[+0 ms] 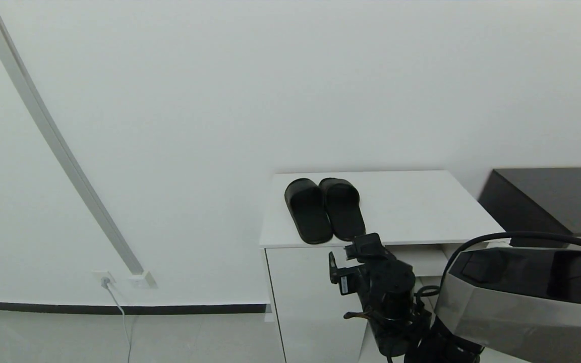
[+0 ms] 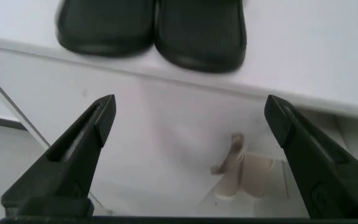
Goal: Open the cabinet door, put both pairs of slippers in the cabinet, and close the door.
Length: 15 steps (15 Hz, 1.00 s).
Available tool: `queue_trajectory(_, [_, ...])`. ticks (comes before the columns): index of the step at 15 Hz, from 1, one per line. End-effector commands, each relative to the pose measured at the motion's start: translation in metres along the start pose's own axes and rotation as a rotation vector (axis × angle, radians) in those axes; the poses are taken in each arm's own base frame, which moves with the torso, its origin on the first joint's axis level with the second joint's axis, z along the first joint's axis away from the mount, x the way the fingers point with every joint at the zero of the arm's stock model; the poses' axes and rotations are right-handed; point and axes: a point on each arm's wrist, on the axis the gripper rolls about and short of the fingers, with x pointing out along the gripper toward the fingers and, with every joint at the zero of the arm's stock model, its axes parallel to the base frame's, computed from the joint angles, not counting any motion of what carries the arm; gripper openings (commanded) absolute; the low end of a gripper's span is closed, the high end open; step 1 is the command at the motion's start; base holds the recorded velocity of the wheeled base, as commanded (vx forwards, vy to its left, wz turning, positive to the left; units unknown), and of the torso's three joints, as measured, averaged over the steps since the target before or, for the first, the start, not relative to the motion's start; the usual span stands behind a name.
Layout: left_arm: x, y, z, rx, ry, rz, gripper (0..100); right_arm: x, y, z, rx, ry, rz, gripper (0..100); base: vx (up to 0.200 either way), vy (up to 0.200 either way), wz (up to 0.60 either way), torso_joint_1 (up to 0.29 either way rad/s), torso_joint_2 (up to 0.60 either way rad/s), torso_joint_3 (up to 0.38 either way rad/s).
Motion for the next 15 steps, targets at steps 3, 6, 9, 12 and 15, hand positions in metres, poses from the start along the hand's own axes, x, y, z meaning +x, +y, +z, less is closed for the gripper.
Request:
queue_trajectory(3, [0.000, 0.000, 0.000, -0.001, 0.001, 0.000, 0, 0.009, -0.001, 0.004, -0.004, -0.034, -0.015, 100, 0.000, 0.000, 0.00, 0.170, -0.35, -0.186])
queue_trajectory(6, [0.000, 0.000, 0.000, 0.003, 0.001, 0.000, 0, 0.035, -0.007, 0.045, 0.013, -0.053, -0.045, 100, 0.000, 0.000, 0.00, 0.090, -0.20, -0.098])
queue_trajectory(9, [0.000, 0.000, 0.000, 0.003, 0.001, 0.000, 0, 0.046, -0.002, 0.084, 0.062, -0.012, -0.033, 100, 0.000, 0.000, 0.00, 0.000, 0.00, 0.000])
queue_trajectory(12, [0.000, 0.000, 0.000, 0.003, 0.001, 0.001, 0, 0.026, -0.001, 0.117, 0.127, 0.116, 0.092, 100, 0.000, 0.000, 0.00, 0.000, 0.00, 0.000])
queue_trajectory(15, [0.000, 0.000, 0.000, 0.005, 0.001, 0.000, 0, 0.005, -0.002, 0.129, 0.166, 0.248, 0.199, 100, 0.000, 0.000, 0.00, 0.000, 0.00, 0.000])
